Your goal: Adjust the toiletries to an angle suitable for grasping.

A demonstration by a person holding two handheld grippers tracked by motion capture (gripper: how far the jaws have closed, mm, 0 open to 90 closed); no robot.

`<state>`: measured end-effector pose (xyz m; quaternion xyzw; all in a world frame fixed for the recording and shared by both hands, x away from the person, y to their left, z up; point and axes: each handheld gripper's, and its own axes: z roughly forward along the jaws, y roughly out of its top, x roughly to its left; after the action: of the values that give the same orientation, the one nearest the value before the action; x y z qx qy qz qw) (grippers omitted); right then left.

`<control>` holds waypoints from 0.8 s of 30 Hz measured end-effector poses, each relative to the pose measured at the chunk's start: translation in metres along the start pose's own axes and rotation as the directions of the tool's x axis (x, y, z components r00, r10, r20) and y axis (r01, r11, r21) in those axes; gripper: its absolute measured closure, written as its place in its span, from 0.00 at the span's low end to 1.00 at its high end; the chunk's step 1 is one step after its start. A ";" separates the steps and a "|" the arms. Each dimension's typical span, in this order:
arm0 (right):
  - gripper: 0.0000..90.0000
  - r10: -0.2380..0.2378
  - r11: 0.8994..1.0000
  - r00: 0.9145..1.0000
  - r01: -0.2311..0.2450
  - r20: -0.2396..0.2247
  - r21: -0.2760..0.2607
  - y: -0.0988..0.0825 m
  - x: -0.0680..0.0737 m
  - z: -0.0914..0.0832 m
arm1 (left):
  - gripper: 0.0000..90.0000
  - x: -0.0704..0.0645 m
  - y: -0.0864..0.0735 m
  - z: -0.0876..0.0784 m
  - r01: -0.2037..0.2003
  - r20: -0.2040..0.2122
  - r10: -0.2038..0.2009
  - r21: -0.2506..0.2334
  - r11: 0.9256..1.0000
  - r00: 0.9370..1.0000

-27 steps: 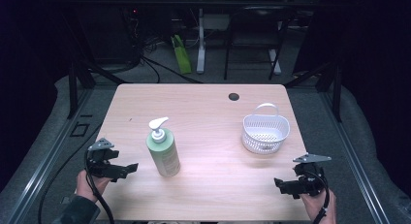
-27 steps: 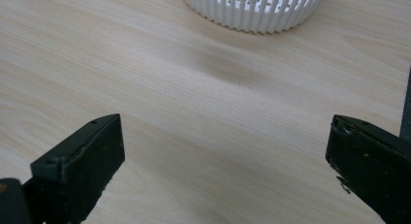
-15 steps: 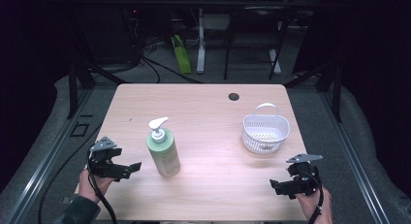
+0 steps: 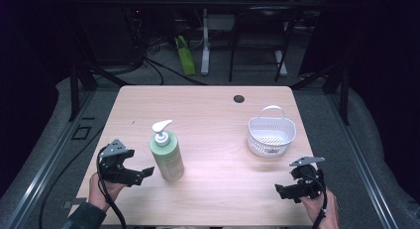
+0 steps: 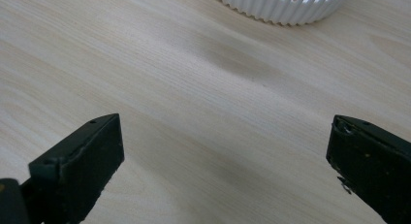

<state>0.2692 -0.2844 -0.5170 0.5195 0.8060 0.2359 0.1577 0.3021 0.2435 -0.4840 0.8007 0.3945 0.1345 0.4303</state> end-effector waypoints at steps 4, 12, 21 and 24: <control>0.00 0.001 1.000 1.000 -0.001 0.004 0.004 -0.001 -0.001 0.000 | 0.00 -0.006 0.005 0.002 0.004 0.023 -0.003 -0.025 1.000 1.000; 0.00 -0.005 1.000 1.000 0.005 0.002 0.009 -0.001 0.000 0.001 | 0.00 -0.018 0.018 0.010 -0.019 0.015 0.020 -0.073 0.997 1.000; 0.00 -0.012 1.000 1.000 0.012 0.006 0.012 0.000 0.000 0.001 | 0.00 -0.019 0.029 0.019 -0.013 0.015 0.015 -0.105 0.994 1.000; 0.00 -0.006 1.000 1.000 0.006 0.005 0.014 0.000 0.000 0.002 | 0.00 -0.022 0.033 0.023 -0.012 0.013 0.014 -0.126 0.992 1.000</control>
<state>0.2703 -0.2844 -0.5192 0.5186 0.8088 0.2287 0.1567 0.3170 0.2032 -0.4689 0.7754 0.3772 0.1565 0.4817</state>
